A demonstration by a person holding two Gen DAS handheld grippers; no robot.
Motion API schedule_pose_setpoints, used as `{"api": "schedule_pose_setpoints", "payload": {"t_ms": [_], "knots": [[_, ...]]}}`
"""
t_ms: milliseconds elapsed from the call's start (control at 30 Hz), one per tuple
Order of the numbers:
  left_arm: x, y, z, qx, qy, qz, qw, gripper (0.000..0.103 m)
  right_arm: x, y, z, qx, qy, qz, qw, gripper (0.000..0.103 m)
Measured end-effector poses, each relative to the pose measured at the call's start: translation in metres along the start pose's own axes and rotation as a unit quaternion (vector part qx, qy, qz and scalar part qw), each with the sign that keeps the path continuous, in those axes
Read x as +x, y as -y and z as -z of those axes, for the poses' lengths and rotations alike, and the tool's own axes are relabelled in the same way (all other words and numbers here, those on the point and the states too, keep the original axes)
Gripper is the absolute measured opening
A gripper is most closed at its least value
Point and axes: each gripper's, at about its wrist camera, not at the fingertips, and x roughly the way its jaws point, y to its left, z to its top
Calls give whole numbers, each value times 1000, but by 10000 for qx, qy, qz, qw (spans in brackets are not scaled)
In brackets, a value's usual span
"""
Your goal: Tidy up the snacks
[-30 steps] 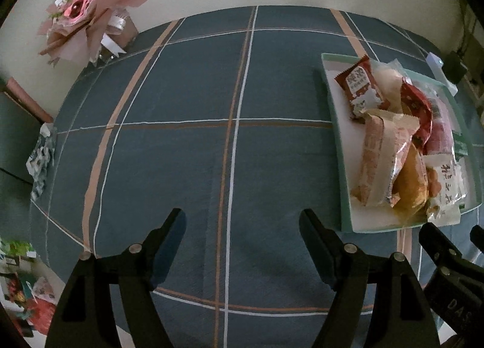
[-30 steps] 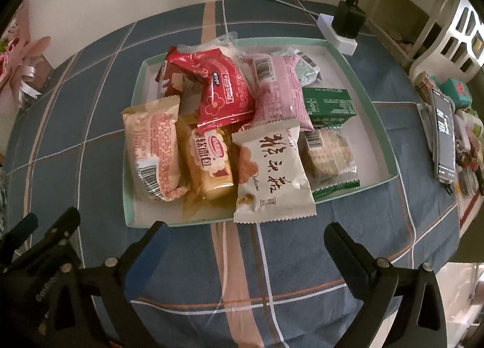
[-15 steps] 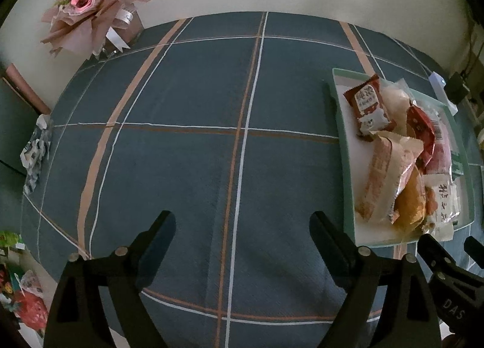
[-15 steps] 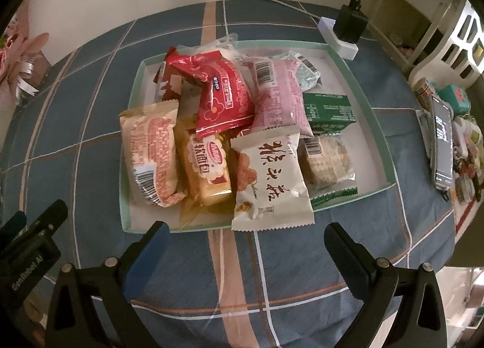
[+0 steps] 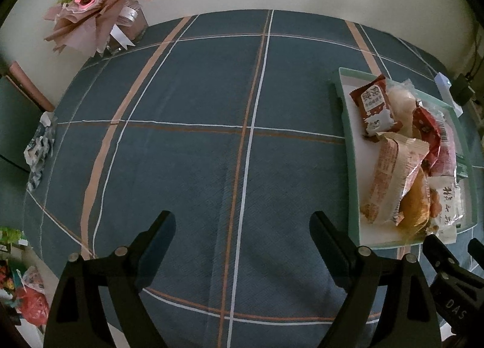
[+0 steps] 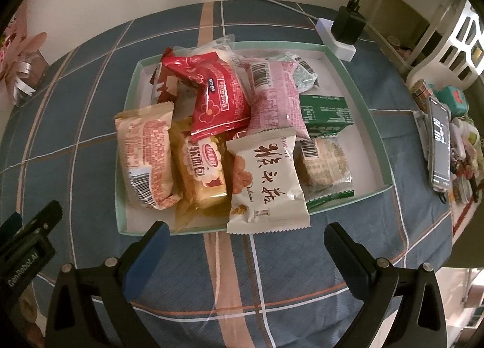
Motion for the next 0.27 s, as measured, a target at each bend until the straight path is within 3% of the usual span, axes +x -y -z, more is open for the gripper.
{"api": "schedule_pose_setpoints", "payload": {"t_ms": [267], "knots": [[-4,1,1,11,94,3,10000,91,1,1,-1,-9,-2,0,10000,103]]}}
